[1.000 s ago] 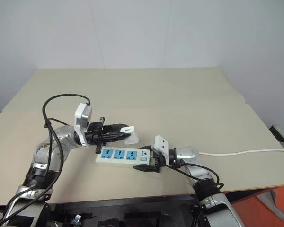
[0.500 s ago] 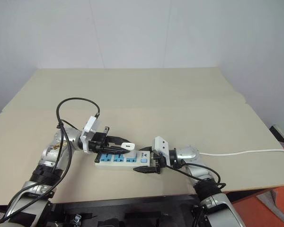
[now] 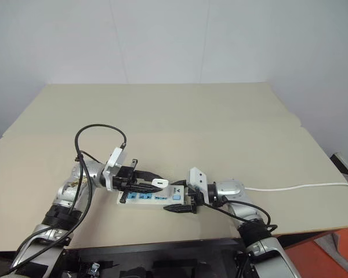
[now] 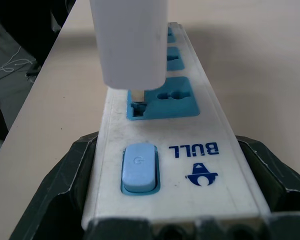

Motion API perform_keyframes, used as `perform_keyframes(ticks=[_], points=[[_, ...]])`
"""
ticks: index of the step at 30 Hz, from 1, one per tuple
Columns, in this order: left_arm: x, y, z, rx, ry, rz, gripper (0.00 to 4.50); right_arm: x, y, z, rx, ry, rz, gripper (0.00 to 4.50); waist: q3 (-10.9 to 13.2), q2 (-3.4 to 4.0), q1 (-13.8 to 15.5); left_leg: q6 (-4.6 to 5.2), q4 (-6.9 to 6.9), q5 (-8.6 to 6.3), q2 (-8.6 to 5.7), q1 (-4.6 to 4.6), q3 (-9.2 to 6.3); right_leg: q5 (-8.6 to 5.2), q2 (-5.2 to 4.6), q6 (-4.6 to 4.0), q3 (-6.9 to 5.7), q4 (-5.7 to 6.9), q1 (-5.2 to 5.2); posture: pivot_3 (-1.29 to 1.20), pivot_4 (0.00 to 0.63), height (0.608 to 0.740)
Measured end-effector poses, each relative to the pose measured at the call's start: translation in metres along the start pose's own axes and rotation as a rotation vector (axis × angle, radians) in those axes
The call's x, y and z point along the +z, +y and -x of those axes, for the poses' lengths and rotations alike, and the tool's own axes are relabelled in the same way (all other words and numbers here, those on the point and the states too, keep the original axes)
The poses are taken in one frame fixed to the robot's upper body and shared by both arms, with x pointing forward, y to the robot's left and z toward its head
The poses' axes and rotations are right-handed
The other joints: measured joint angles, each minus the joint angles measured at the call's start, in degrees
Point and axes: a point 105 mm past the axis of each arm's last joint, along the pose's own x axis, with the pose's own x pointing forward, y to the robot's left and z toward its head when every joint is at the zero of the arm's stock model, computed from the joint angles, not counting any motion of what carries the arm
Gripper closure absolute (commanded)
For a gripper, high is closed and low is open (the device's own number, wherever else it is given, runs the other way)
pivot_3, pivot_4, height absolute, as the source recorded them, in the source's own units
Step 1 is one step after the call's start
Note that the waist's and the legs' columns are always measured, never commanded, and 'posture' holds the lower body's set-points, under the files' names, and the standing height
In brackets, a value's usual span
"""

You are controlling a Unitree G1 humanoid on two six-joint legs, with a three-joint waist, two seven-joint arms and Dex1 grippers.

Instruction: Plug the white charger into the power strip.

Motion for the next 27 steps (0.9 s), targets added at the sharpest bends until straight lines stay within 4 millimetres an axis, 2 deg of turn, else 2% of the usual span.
perform_keyframes(ticks=[27], points=[[-0.0013,0.0004,0.003,0.009,0.019,-0.004,3.52,-0.0001,-0.0001,0.0001,-0.001,0.001,0.0,1.07,0.0,0.0,0.0,0.0,-0.01,0.0,0.0,0.0,0.0,0.0,0.0,0.0,0.0,-0.04,0.0,0.0,0.15,0.74]])
